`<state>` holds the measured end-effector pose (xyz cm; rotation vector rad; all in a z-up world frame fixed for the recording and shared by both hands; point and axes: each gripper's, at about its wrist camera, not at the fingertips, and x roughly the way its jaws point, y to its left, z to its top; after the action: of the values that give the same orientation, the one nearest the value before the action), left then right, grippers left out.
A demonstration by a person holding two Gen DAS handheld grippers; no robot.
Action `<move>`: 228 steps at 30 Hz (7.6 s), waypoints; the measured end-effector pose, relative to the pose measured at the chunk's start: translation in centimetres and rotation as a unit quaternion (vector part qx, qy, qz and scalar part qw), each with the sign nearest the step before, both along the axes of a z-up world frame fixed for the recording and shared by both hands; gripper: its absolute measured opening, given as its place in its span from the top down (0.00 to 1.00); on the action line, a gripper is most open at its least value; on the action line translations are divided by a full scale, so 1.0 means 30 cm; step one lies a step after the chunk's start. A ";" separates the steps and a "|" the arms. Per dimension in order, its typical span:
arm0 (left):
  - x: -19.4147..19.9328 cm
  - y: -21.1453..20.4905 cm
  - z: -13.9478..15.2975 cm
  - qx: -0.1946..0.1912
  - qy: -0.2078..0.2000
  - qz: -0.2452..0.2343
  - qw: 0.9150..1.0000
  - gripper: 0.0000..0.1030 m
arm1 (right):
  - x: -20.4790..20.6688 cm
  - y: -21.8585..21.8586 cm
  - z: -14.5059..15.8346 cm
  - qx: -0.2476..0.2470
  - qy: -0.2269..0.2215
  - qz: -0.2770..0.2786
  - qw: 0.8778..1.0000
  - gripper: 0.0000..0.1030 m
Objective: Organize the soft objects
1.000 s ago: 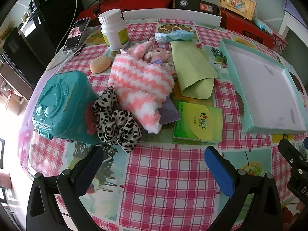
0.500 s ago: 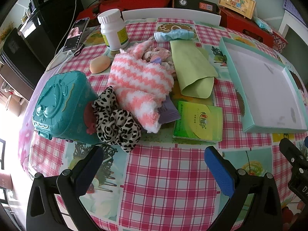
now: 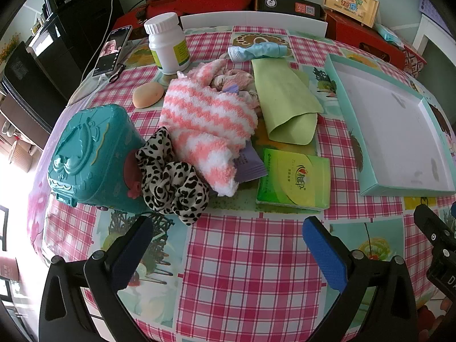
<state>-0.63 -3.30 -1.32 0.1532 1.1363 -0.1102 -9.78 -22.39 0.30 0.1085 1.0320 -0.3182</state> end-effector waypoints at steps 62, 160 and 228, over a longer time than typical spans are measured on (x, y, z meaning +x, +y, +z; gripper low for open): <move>0.618 0.124 0.029 -0.096 0.057 0.109 0.988 0.06 | 0.627 0.310 -0.062 0.043 -0.012 0.187 0.981 0.05; 0.562 0.191 0.041 -0.108 0.070 0.130 0.983 0.88 | 0.555 0.314 -0.080 0.023 -0.007 0.220 0.975 0.75; 0.543 0.220 0.059 -0.135 0.077 0.140 0.978 0.88 | 0.495 0.339 -0.096 -0.054 0.039 0.236 0.970 0.78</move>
<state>15.65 3.32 0.46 -0.2615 1.2741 -0.0263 5.06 -12.22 -2.58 -0.2485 1.0820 0.0559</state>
